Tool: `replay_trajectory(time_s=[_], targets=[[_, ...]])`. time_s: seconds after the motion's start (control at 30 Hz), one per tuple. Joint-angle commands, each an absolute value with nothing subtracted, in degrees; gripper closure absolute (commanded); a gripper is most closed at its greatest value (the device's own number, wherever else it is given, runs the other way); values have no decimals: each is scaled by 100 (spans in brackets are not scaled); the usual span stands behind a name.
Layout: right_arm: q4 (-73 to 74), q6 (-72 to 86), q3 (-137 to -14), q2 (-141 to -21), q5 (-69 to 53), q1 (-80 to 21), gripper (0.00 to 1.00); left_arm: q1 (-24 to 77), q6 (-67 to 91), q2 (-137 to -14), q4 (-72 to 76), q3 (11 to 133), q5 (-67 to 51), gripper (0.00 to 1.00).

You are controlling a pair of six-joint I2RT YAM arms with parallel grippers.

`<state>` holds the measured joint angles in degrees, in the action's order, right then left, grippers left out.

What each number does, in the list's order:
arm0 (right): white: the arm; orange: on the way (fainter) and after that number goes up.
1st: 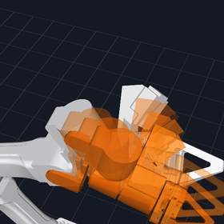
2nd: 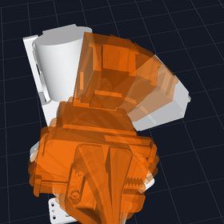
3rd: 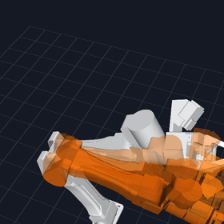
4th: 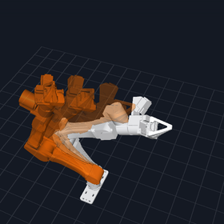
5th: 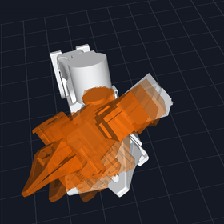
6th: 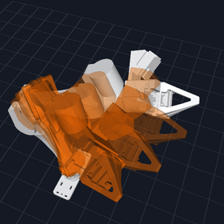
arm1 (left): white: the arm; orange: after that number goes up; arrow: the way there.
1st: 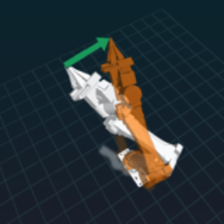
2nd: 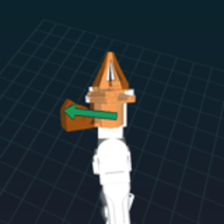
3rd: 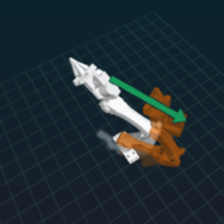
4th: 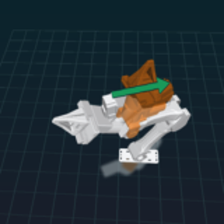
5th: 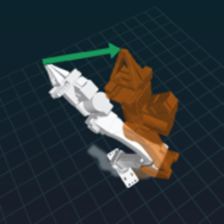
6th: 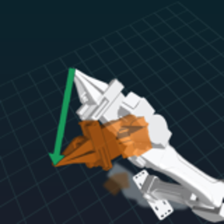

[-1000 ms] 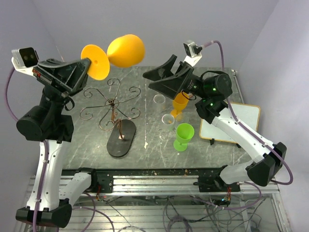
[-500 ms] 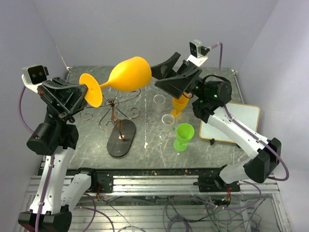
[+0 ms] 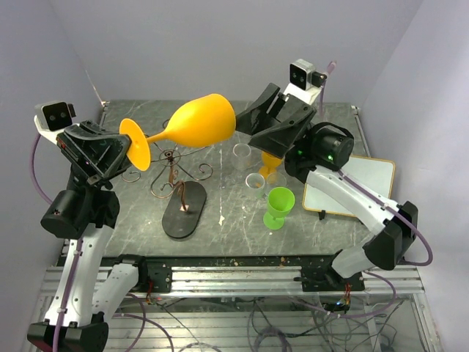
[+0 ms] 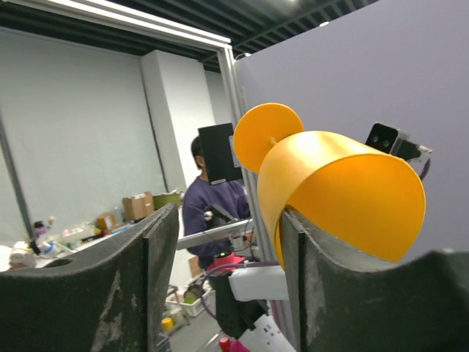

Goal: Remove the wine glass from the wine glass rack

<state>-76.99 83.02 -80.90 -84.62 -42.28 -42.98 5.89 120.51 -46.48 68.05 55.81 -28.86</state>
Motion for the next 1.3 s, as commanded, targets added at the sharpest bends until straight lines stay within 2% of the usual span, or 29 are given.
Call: replay_trajectory(time_s=[0.0,0.13,0.2,0.3,0.37,0.4,0.47,0.53,0.6,0.63,0.7,0.77,0.83,1.0,1.1,1.27], targets=[[-8109,8613,-8393,-8563,-4376,-4516,48,615,12127,-4664,6936,5764,-3208,93],[-8081,8616,-8477,-8603,-4374,-4660,64,615,11985,-4599,6667,5791,-3324,93],[-8043,8581,-8497,-8576,-4398,-4669,81,615,11842,-4533,6462,5808,-3390,93],[-7854,8292,-8341,-8315,-4345,-4670,100,615,11404,-4409,5788,5950,-3567,93],[-7475,7888,-8158,-8038,-4214,-4667,100,615,11020,-4310,5288,6101,-3691,90],[-7261,7676,-8056,-7868,-4126,-4675,100,611,10813,-4262,5001,6188,-3744,85],[-6647,7176,-7839,-7505,-3850,-4673,100,617,10313,-4109,4275,6372,-3810,66],[-6137,6658,-7548,-7110,-3502,-4674,100,615,9741,-3912,3560,6482,-3731,40],[-5582,6212,-7283,-6705,-3138,-4669,100,615,9204,-3692,2902,6532,-3541,24],[-5203,5964,-7169,-6491,-2956,-4671,100,615,8957,-3592,2559,6569,-3440,19],[-4337,5376,-7033,-6084,-2620,-4675,100,610,8454,-3457,1945,6666,-3326,15],[-3019,4724,-7055,-5678,-2160,-4671,100,615,8009,-3381,1292,6851,-3246,3],[-1688,4073,-7067,-5225,-1762,-4674,100,615,7361,-3305,370,7172,-3057,1],[480,2836,-7136,-4516,-1607,-4674,100,615,6141,-3270,-1452,7921,-2341,1],[1760,1986,-7357,-4283,-1977,-4668,100,615,5699,-3311,-2215,8181,-1947,1],[4443,441,-7897,-4446,-2914,-4663,100,615,5397,-3320,-2539,8198,-1619,2]])
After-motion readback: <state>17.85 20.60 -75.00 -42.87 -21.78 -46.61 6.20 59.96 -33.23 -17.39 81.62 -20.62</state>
